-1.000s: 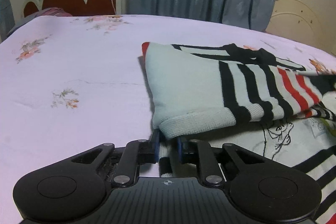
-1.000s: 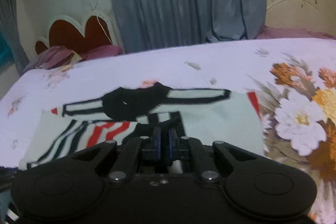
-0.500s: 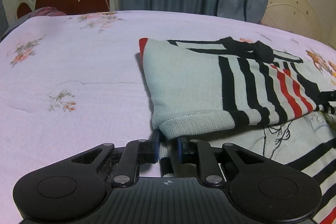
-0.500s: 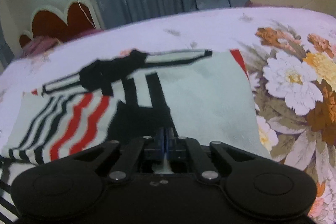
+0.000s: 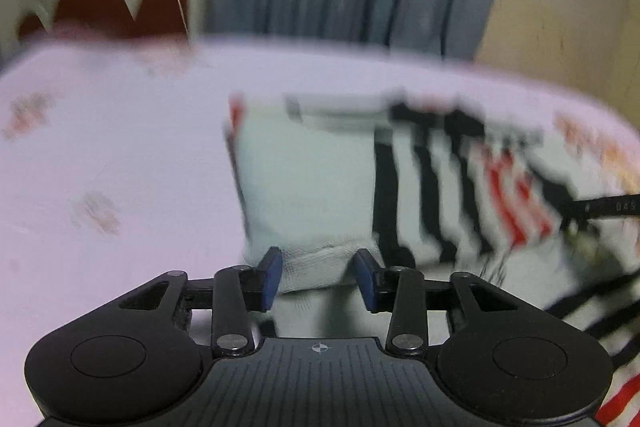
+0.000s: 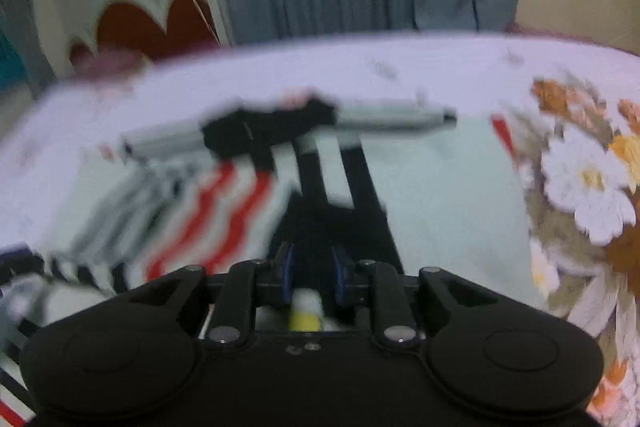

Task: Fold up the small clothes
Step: 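Smooth the folded sleeve flat with the right gripper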

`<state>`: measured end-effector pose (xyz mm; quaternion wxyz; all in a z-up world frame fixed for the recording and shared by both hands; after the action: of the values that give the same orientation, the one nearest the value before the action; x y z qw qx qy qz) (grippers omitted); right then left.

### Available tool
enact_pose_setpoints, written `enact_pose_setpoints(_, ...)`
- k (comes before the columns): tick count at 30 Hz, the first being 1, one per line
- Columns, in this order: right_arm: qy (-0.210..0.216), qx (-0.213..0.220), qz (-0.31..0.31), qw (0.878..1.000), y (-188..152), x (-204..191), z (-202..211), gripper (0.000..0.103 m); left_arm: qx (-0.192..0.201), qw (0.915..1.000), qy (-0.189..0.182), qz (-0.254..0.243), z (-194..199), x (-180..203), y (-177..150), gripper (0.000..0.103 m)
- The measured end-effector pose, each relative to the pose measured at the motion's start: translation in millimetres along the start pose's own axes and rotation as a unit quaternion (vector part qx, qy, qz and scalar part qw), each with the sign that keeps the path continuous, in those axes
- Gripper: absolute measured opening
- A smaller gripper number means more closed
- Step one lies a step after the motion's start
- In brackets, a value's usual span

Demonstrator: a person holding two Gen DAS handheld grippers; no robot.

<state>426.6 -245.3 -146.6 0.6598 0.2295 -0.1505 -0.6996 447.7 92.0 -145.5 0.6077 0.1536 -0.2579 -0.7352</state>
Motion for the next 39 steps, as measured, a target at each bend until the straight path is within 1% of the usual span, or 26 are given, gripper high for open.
enact_pose_setpoints(1, 0.002, 0.001, -0.004, 1.0, -2, 1, -3, 0.019, 0.008, 0.9999, 0.006, -0.01, 1, 2, 1, 0.04)
enact_pose_setpoints(2, 0.005, 0.002, -0.009, 1.0, -1, 2, 0, 0.02, -0.002, 0.9998, 0.009, -0.015, 3, 4, 6, 0.04)
enact_pose_setpoints(3, 0.007, 0.009, -0.01, 1.0, 1, 2, 5, 0.02, 0.004, 0.9998, 0.008, -0.017, 7, 5, 8, 0.04)
enact_pose_setpoints(5, 0.009, 0.034, -0.005, 0.999, 7, 2, 14, 0.022, 0.027, 0.9995, 0.0, -0.014, 11, 2, 17, 0.04)
enact_pose_setpoints(7, 0.011, 0.031, -0.008, 0.999, 17, 4, 9, 0.021, 0.025, 0.9997, -0.004, -0.006, 4, -2, 32, 0.041)
enact_pose_setpoints(9, 0.02, 0.03, -0.008, 0.999, 28, 2, 2, 0.021, 0.031, 0.9995, -0.005, -0.01, -6, -4, 53, 0.041)
enact_pose_setpoints(11, 0.019, 0.033, 0.008, 0.999, 40, -6, -4, 0.021, 0.033, 0.9994, 0.001, -0.009, -19, -8, 77, 0.041)
enact_pose_setpoints(14, 0.029, 0.034, 0.023, 0.999, 58, -19, -15, 0.02, 0.027, 0.9996, 0.012, -0.003, -34, -18, 109, 0.041)
enact_pose_setpoints(16, 0.025, 0.04, 0.016, 0.999, 70, -21, -18, 0.022, 0.041, 0.9991, 0.007, 0.001, -34, -27, 123, 0.041)
enact_pose_setpoints(18, 0.046, 0.047, -0.003, 0.998, 79, -21, -18, 0.021, 0.023, 0.9997, -0.001, -0.009, -47, -27, 133, 0.041)
enact_pose_setpoints(20, 0.07, 0.043, 0.008, 0.997, 85, -34, -25, 0.018, -0.003, 0.9993, 0.022, -0.029, -66, -26, 134, 0.041)
enact_pose_setpoints(21, 0.068, 0.035, 0.027, 0.997, 86, -44, -33, 0.017, -0.022, 0.999, 0.028, -0.026, -80, -29, 132, 0.041)
enact_pose_setpoints(22, 0.049, 0.011, 0.043, 0.998, 85, -51, -48, 0.017, -0.017, 0.9995, 0.02, -0.015, -84, -34, 130, 0.043)
enact_pose_setpoints(23, 0.02, -0.02, 0.044, 0.999, 83, -51, -63, 0.015, -0.01, 0.9999, 0.005, 0.005, -84, -41, 129, 0.043)
enact_pose_setpoints(24, 0.025, -0.011, 0.032, 0.999, 81, -47, -68, 0.014, -0.01, 0.9998, -0.003, 0.016, -83, -44, 129, 0.043)
enact_pose_setpoints(26, 0.034, -0.01, 0.013, 0.999, 82, -39, -64, 0.013, -0.007, 0.9998, 0.012, 0.017, -76, -43, 126, 0.043)
enact_pose_setpoints(27, 0.026, -0.008, 0.016, 0.999, 82, -40, -61, 0.016, -0.003, 0.9996, 0.02, 0.019, -70, -38, 123, 0.043)
enact_pose_setpoints(28, 0.016, 0.0, 0.02, 1.0, 82, -42, -55, 0.023, 0.007, 0.9996, 0.018, 0.022, -63, -33, 121, 0.043)
enact_pose_setpoints(29, 0.015, 0.014, 0.023, 1.0, 82, -44, -49, 0.026, 0.018, 0.9996, 0.005, 0.02, -55, -22, 117, 0.043)
enact_pose_setpoints(31, 0.041, 0.033, 0.025, 0.998, 83, -55, -41, 0.029, 0.028, 0.9995, -0.011, 0.009, -48, 0, 113, 0.044)
enact_pose_setpoints(33, 0.066, 0.027, 0.046, 0.996, 83, -73, -43, 0.029, 0.025, 0.9995, -0.013, -0.017, -52, 25, 108, 0.047)
enact_pose_setpoints(35, 0.088, 0.007, 0.063, 0.994, 82, -87, -50, 0.024, 0.006, 0.9997, -0.005, -0.024, -62, 35, 102, 0.049)
enact_pose_setpoints(36, 0.09, -0.008, 0.068, 0.994, 80, -91, -55, 0.024, -0.001, 0.9998, -0.003, -0.022, -65, 34, 99, 0.049)
enact_pose_setpoints(37, 0.08, -0.021, 0.073, 0.994, 76, -92, -59, 0.024, 0.001, 0.9997, -0.005, -0.023, -63, 30, 95, 0.049)
enact_pose_setpoints(39, 0.068, -0.021, 0.087, 0.994, 69, -85, -56, 0.024, 0.003, 0.9997, -0.003, -0.024, -54, 19, 85, 0.049)
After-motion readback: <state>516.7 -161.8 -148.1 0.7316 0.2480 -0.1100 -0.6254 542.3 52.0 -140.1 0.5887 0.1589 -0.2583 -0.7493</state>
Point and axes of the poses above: each gripper's, at about its wrist camera, not at the fingertips, and z roughly against the way its jaws point, x to its right, y to its top, the point moved 3 cm from there along -z, roughly the way its jaws point, and after that the axes turned 13 degrees about -x, right-handed, at the moved point
